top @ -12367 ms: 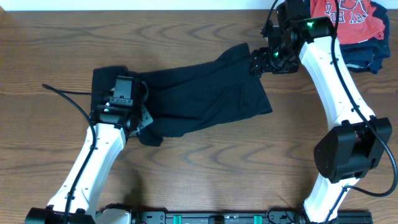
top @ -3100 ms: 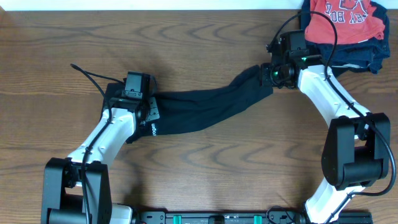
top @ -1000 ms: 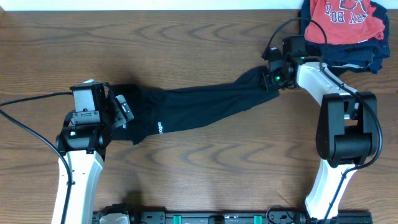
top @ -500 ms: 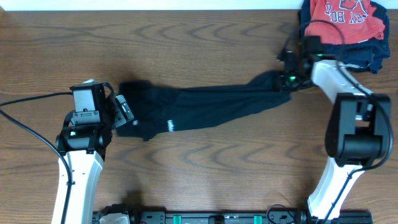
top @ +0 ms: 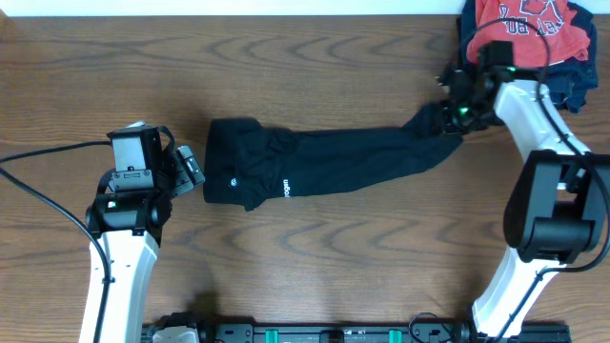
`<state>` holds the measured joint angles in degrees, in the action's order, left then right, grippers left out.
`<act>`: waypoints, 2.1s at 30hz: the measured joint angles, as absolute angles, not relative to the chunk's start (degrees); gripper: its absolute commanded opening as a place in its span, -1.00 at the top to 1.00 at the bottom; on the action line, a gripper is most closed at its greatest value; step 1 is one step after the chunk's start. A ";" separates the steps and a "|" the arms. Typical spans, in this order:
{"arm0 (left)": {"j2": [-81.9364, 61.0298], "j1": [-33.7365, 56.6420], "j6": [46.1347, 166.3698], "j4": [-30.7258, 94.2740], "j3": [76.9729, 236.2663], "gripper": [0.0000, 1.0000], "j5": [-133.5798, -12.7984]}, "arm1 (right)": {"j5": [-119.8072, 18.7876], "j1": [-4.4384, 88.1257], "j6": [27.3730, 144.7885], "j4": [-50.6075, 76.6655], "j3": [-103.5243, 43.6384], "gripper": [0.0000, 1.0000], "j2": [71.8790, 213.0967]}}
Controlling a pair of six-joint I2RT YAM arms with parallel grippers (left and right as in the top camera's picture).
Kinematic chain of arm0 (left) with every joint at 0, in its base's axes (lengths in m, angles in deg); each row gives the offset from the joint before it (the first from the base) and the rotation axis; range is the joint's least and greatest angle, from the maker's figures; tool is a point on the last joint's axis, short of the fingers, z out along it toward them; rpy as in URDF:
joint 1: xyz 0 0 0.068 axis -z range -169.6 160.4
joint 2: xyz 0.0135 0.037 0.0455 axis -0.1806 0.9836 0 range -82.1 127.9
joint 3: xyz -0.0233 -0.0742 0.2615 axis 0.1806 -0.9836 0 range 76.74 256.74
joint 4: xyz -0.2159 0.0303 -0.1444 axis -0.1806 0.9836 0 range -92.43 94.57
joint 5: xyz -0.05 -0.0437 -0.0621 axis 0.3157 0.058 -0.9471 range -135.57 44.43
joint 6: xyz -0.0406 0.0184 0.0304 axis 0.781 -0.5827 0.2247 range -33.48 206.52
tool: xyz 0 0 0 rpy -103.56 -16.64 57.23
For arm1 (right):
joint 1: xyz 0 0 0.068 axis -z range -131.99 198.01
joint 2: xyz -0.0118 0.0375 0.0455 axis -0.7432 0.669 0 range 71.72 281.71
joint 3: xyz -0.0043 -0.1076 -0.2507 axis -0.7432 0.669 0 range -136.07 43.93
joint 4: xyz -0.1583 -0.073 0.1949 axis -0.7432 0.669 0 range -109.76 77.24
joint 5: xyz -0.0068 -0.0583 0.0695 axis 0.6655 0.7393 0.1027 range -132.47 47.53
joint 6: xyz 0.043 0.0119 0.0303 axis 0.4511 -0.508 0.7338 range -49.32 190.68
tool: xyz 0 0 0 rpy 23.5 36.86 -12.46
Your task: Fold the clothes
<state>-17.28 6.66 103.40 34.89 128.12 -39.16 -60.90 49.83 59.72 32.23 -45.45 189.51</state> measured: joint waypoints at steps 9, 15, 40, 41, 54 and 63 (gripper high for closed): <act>-17.28 6.66 103.40 34.89 128.12 -0.96 -39.14 | -60.66 37.26 61.84 33.94 -46.26 0.98 186.76; -17.28 6.66 103.40 34.87 128.12 -0.96 -39.14 | -59.02 29.37 65.21 32.71 -46.26 0.98 186.76; -12.32 6.66 103.40 34.63 128.12 -0.96 -39.14 | -59.20 18.62 70.50 27.84 -46.30 0.21 186.76; -12.32 6.66 103.40 34.56 128.12 -0.96 -39.16 | -60.09 18.62 70.50 27.86 -46.35 0.23 186.76; -12.32 6.66 103.40 33.71 128.12 -0.96 -39.18 | -62.39 15.95 70.19 34.33 -52.01 0.36 186.72; -5.26 6.66 102.94 32.81 128.12 -0.96 -41.80 | -56.23 18.69 70.96 40.75 -52.49 0.70 186.72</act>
